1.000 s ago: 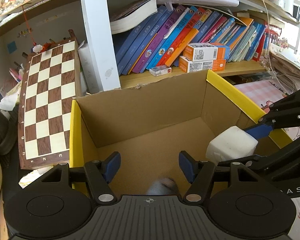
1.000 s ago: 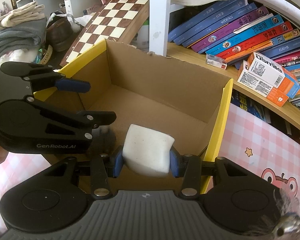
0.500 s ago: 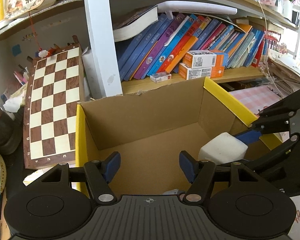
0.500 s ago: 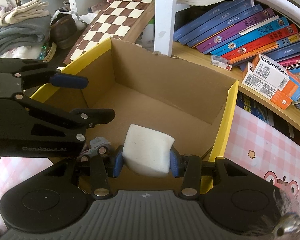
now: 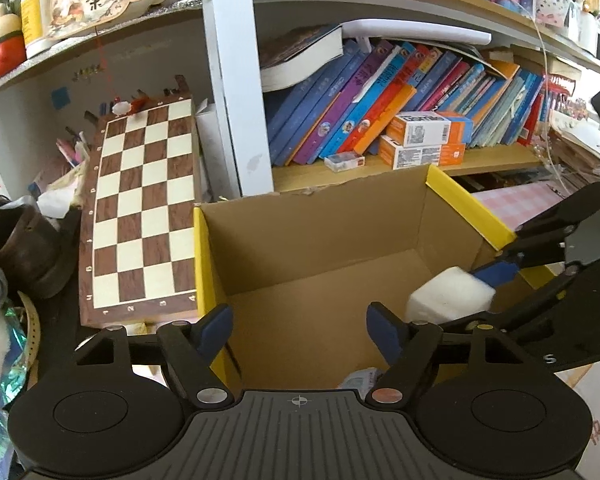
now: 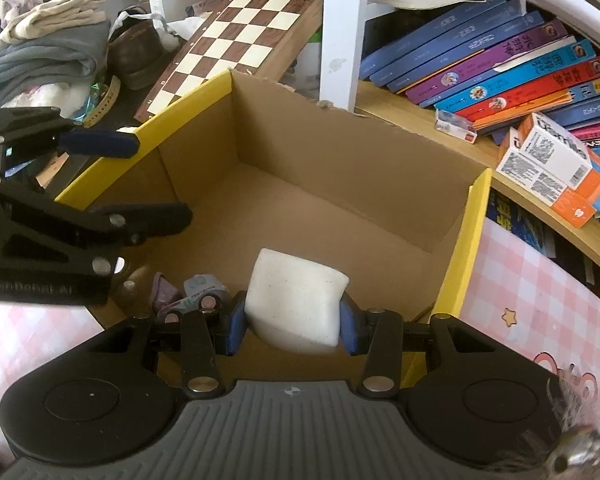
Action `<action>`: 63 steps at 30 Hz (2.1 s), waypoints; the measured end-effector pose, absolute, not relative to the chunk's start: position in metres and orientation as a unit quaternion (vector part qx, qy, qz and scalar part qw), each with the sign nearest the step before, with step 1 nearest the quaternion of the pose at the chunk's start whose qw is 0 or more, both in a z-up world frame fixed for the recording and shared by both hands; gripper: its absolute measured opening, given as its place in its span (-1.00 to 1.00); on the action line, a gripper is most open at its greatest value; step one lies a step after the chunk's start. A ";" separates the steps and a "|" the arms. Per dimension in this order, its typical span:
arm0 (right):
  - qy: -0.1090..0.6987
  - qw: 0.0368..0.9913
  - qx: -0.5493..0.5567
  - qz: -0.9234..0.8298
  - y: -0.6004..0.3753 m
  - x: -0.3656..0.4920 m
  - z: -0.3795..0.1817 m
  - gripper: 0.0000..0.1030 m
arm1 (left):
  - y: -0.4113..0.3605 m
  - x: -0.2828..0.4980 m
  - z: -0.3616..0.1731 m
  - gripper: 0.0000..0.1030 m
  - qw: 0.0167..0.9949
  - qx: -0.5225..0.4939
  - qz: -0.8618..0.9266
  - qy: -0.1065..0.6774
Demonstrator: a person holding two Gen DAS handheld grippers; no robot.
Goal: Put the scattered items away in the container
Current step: 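Hold the white sponge above the yellow box with the right tool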
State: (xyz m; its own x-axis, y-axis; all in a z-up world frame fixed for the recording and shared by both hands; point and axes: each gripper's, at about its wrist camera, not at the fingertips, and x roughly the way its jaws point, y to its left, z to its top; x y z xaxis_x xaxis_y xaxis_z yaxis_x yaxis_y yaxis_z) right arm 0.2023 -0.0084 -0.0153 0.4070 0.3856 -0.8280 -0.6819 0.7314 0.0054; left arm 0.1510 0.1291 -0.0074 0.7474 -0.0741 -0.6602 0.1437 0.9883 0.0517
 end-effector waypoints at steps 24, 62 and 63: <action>0.455 0.805 -0.199 0.325 0.008 0.216 -0.033 -0.14 | 0.129 0.150 -0.009 0.48 0.932 0.049 -0.062 0.355; 0.454 0.803 -0.211 0.324 0.012 0.218 -0.038 -0.12 | 0.132 0.148 -0.010 0.48 0.931 0.044 -0.058 0.356; 0.454 0.803 -0.211 0.323 0.012 0.218 -0.038 -0.11 | 0.132 0.148 -0.010 0.48 0.932 0.044 -0.058 0.356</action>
